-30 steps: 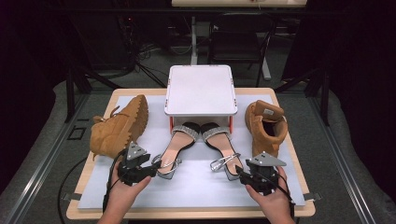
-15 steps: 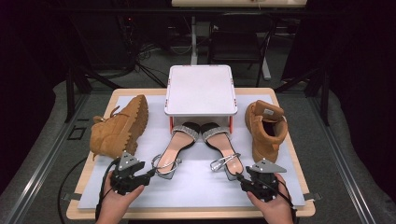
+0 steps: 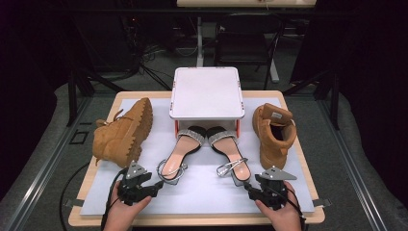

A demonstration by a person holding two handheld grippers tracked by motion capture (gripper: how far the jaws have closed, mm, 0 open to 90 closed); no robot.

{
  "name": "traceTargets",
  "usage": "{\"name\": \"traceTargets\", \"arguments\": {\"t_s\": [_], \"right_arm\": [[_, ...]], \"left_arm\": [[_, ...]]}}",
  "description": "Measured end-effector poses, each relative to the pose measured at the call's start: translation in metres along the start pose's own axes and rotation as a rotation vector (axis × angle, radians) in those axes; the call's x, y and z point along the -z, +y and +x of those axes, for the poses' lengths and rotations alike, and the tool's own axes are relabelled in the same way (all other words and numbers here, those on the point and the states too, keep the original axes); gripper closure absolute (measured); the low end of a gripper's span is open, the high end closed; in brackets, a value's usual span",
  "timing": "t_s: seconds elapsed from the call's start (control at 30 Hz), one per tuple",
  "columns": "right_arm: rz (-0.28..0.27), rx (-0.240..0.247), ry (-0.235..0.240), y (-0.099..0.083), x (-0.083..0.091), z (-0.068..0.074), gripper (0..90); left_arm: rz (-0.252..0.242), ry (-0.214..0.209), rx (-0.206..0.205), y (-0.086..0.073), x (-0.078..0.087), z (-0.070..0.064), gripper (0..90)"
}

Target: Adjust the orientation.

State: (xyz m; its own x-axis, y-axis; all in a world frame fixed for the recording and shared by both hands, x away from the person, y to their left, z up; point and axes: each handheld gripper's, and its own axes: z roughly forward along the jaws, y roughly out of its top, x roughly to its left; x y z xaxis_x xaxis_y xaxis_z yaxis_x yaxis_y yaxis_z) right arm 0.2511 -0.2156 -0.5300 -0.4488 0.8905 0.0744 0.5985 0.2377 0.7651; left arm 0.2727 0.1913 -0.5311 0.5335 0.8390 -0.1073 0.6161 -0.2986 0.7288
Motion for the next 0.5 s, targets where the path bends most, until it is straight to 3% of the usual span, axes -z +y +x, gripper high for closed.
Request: {"name": "traceTargets", "arguments": {"t_s": [0.23,0.5], "right_arm": [[0.013,0.006,0.011,-0.003,-0.004,0.0,43.5],[0.03,0.003,0.024,-0.006,-0.012,-0.001,41.0]], "left_arm": [[0.025,-0.026,-0.011,-0.004,-0.003,-0.005,41.2],[0.021,-0.036,-0.011,-0.004,-0.012,-0.004,40.1]]}}
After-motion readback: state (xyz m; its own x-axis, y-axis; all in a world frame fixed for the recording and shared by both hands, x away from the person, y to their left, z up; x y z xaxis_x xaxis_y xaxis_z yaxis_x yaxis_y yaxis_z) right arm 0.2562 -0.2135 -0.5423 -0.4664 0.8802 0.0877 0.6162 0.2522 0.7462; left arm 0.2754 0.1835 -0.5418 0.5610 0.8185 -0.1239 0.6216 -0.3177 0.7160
